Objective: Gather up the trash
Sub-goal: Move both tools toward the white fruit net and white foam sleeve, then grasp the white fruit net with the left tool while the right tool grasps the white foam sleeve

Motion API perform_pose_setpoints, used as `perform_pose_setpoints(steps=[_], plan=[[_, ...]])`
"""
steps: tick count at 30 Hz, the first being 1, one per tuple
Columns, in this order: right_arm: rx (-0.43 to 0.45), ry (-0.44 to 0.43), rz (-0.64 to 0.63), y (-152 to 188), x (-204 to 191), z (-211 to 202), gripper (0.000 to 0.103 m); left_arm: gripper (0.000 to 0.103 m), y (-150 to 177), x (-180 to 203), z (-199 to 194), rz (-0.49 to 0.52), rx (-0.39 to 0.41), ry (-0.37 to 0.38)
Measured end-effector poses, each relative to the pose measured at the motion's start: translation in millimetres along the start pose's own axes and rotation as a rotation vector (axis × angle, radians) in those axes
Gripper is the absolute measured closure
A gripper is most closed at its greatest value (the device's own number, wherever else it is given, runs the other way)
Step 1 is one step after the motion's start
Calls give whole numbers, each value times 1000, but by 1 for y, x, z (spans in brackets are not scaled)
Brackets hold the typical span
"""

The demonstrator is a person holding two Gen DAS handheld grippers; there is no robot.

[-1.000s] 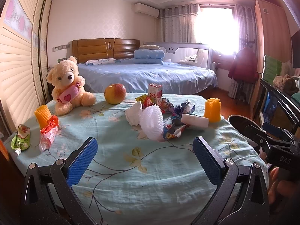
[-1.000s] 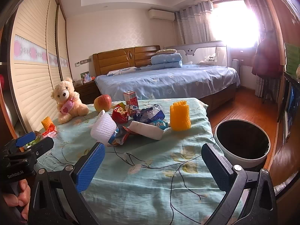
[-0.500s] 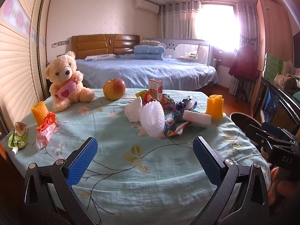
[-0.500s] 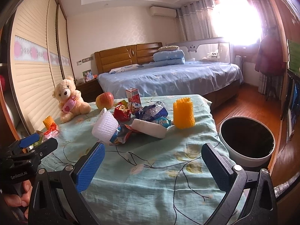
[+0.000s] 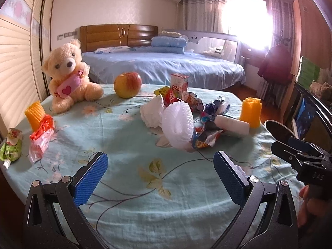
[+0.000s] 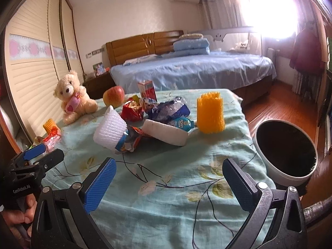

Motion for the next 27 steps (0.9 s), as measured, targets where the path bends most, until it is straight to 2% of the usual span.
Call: perform_pose_setpoints(steps=[4, 10, 18, 21, 24, 25, 26, 27], plan=[[-16, 2, -25, -5, 0, 18, 5, 0, -4, 1, 18, 10, -26, -4], [-124, 11, -54, -4, 9, 51, 18, 5, -8, 2, 45, 11, -65, -6], [-240, 21, -110, 1, 15, 84, 18, 11, -8, 7, 84, 2, -143, 36], [-265, 25, -147, 1, 14, 93, 20, 18, -8, 11, 92, 6, -155, 50], [-298, 27, -170, 2, 12, 103, 34, 38, -7, 15, 98, 6, -169, 75], [-316, 20, -167, 5, 13, 106, 46, 50, -7, 16, 101, 1, -177, 91], [-342, 13, -159, 8, 14, 109, 65, 63, -6, 17, 101, -4, -181, 103], [-348, 17, -153, 9, 15, 111, 73, 69, -6, 17, 102, -8, -182, 112]])
Point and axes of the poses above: each gripper's, at about its wrist camera, not at the fingertips, and z roughly the way its jaws point, x to its right, y to its underside, the point moved 8 cm from there along z, roughly the way its jaws point, and after that the axes turned 6 degrees about z, right-handed, at the moved point
